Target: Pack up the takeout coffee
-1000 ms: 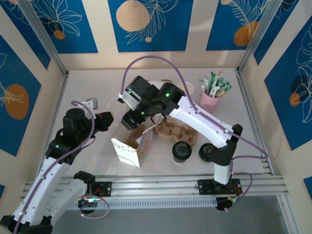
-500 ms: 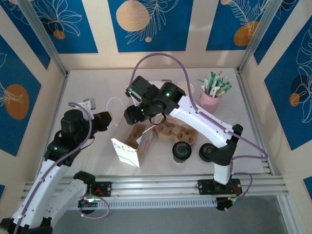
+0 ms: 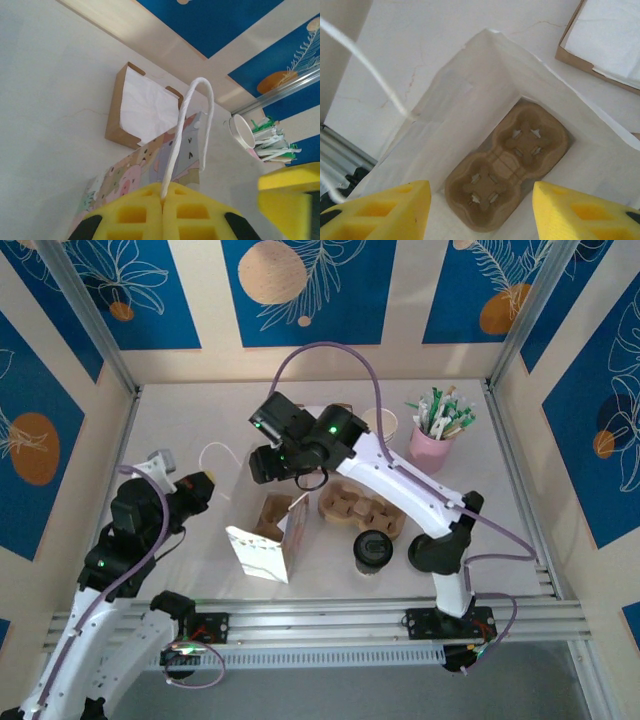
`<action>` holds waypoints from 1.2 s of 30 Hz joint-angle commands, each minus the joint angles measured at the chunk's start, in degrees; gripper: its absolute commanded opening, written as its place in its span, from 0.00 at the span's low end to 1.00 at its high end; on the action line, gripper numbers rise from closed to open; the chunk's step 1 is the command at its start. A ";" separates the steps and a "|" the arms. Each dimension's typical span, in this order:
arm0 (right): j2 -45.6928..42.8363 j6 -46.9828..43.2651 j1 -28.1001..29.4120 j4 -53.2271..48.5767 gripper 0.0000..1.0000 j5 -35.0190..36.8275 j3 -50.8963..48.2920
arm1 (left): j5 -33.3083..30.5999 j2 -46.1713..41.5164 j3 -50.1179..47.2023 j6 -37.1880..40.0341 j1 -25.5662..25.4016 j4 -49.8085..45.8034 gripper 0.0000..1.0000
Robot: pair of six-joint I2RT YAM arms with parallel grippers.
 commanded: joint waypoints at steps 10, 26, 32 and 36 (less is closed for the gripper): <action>5.87 0.54 -1.86 -1.05 0.58 2.15 6.61 | 0.07 -1.70 -1.07 -3.23 -0.30 1.81 0.04; 1.57 -2.53 0.15 0.28 0.62 1.67 6.71 | -0.99 -1.29 6.79 10.87 -0.31 -2.59 0.80; -0.48 -2.91 1.00 0.91 0.63 1.50 6.45 | -4.92 0.16 14.23 17.84 -0.36 -7.59 0.85; -1.86 -2.89 1.20 1.00 0.63 1.92 5.79 | -10.96 -0.55 16.25 19.27 -0.30 -9.19 0.81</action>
